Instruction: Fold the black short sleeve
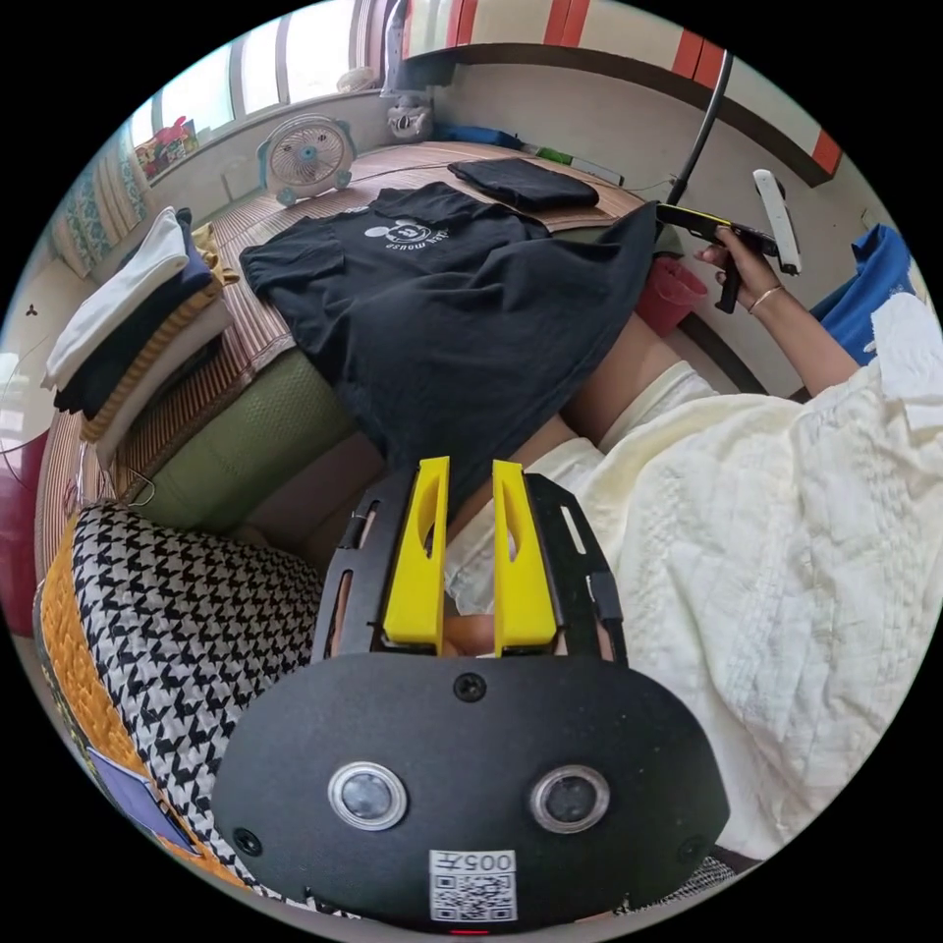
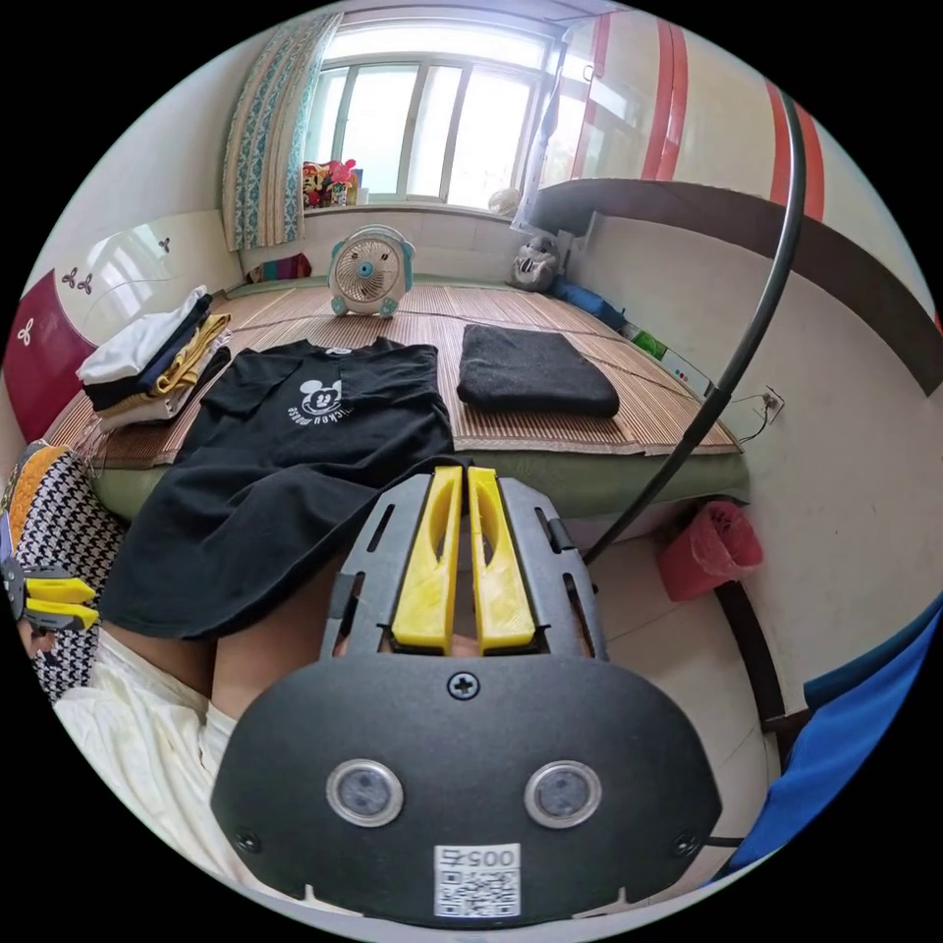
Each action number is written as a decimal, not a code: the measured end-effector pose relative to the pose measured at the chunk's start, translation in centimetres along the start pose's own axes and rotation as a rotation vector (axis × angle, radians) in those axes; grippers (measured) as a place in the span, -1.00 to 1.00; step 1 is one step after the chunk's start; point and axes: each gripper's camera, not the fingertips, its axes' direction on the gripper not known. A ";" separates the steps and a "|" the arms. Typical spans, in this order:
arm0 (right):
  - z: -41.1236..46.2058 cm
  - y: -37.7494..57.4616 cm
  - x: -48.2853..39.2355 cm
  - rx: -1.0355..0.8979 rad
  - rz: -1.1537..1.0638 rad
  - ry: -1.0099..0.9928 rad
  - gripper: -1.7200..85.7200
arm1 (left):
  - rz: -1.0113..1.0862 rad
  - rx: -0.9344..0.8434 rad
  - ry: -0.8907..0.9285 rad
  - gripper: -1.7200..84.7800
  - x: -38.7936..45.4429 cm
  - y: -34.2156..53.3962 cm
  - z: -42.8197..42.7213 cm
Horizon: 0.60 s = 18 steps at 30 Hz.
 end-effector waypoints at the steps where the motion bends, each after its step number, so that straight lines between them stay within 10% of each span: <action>1: -0.1 -0.1 0.0 0.002 0.001 -0.002 -1.00 | 0.000 -0.005 -0.002 -0.77 0.0 -0.1 0.1; 18: -1.2 0.5 -0.4 -0.004 0.010 -0.032 -1.00 | 0.025 -0.060 0.100 -0.85 -1.3 -1.8 1.6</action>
